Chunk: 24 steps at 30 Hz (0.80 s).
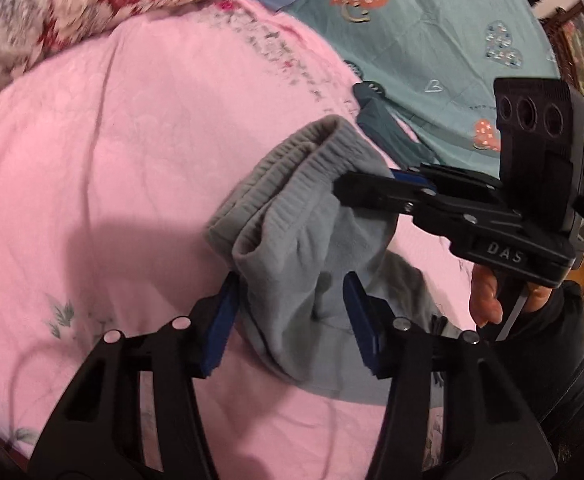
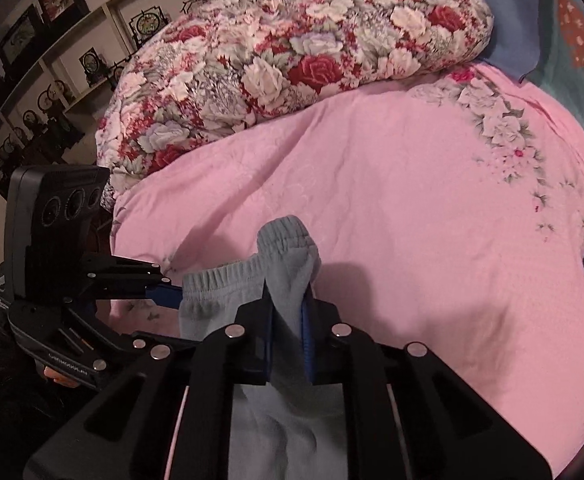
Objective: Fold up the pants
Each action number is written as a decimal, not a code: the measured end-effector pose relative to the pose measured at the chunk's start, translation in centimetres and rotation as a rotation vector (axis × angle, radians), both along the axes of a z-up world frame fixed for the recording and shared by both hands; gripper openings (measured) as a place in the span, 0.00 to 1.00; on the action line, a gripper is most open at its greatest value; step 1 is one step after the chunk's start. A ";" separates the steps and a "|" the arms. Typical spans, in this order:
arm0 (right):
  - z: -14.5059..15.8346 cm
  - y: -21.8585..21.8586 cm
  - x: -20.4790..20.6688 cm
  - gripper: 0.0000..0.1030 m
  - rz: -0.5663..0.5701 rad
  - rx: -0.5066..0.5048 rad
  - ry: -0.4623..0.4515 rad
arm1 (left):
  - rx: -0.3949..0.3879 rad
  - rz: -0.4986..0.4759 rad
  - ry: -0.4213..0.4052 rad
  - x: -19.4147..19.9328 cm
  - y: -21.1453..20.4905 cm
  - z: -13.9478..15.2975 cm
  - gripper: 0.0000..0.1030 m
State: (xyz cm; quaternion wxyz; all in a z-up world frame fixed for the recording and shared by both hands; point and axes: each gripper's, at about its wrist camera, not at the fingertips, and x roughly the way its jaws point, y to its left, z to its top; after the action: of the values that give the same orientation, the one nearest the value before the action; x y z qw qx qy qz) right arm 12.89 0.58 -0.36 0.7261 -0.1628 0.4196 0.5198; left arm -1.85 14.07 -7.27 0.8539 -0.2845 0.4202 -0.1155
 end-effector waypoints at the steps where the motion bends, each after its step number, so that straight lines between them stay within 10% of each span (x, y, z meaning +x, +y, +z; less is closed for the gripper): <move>1: 0.8 -1.1 -0.5 0.11 -0.014 0.026 -0.015 | 0.012 -0.015 -0.020 -0.3 -0.7 0.8 0.51; 12: 8.1 -23.3 -11.4 0.11 -0.298 0.330 -0.199 | 0.117 -0.415 -0.257 -3.3 -16.8 10.7 0.58; 18: 2.0 -36.2 -15.8 0.19 -0.561 0.325 -0.141 | 0.149 -0.727 -0.200 -5.2 -28.7 9.6 0.65; 24: -6.8 -43.6 -17.7 0.35 -0.842 0.228 0.005 | 0.195 -0.693 -0.107 -4.0 -29.6 7.2 0.68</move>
State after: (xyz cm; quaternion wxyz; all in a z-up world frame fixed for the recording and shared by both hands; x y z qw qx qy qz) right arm -4.83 -43.05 -7.11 0.8871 0.1049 0.3910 0.2216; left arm -5.87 -15.54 -0.02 0.8080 -0.0358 0.4555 -0.3720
